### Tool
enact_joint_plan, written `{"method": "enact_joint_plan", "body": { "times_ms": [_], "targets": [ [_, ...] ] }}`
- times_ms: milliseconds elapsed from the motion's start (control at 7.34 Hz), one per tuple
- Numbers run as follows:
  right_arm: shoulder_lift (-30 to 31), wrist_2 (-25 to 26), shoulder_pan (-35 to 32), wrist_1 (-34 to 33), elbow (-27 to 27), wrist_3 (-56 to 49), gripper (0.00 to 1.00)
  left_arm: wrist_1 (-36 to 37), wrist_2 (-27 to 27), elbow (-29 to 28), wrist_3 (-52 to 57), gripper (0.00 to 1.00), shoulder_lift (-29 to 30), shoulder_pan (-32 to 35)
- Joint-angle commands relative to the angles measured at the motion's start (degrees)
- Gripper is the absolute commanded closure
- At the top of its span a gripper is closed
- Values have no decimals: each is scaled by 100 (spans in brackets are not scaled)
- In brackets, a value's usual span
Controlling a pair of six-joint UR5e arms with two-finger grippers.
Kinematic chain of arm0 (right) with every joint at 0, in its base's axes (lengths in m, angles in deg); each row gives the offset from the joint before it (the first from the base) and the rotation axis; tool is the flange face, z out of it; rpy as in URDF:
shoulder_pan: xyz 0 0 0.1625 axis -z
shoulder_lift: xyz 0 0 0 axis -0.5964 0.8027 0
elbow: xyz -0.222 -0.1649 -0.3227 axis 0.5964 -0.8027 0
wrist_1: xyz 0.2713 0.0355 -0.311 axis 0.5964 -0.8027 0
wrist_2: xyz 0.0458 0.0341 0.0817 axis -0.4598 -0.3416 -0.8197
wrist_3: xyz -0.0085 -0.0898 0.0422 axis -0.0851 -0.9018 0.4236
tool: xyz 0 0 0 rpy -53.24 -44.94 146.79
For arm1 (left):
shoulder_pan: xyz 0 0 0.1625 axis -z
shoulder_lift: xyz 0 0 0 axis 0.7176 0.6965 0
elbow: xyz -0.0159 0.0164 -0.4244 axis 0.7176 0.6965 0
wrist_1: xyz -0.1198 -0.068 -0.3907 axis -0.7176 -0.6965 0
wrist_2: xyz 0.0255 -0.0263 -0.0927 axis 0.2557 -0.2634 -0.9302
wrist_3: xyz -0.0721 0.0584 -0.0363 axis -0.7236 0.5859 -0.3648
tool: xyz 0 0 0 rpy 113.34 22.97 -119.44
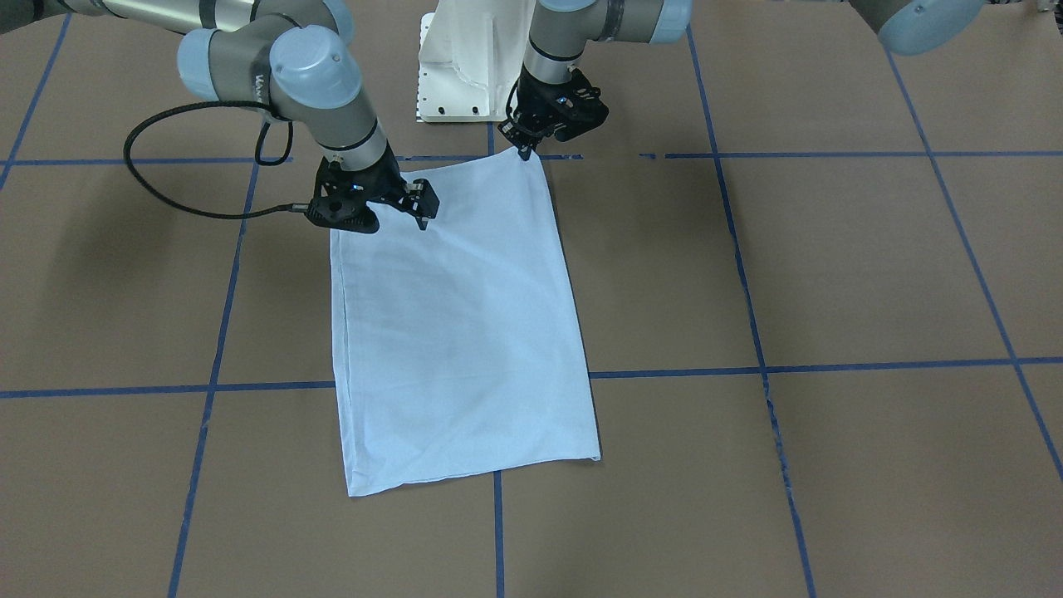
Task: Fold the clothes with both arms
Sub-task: 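Move the right gripper down to the shirt's near corner beside the left gripper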
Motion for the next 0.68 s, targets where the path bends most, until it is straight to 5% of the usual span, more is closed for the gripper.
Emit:
{"method": "enact_joint_plan", "body": {
  "times_ms": [0, 545],
  "targets": [
    [444, 529, 529, 11, 179, 652, 0, -15, -3, -17, 4, 100, 43, -13],
    [920, 574, 601, 117, 284, 654, 0, -50, -21, -8, 4, 100, 61, -22]
  ]
}}
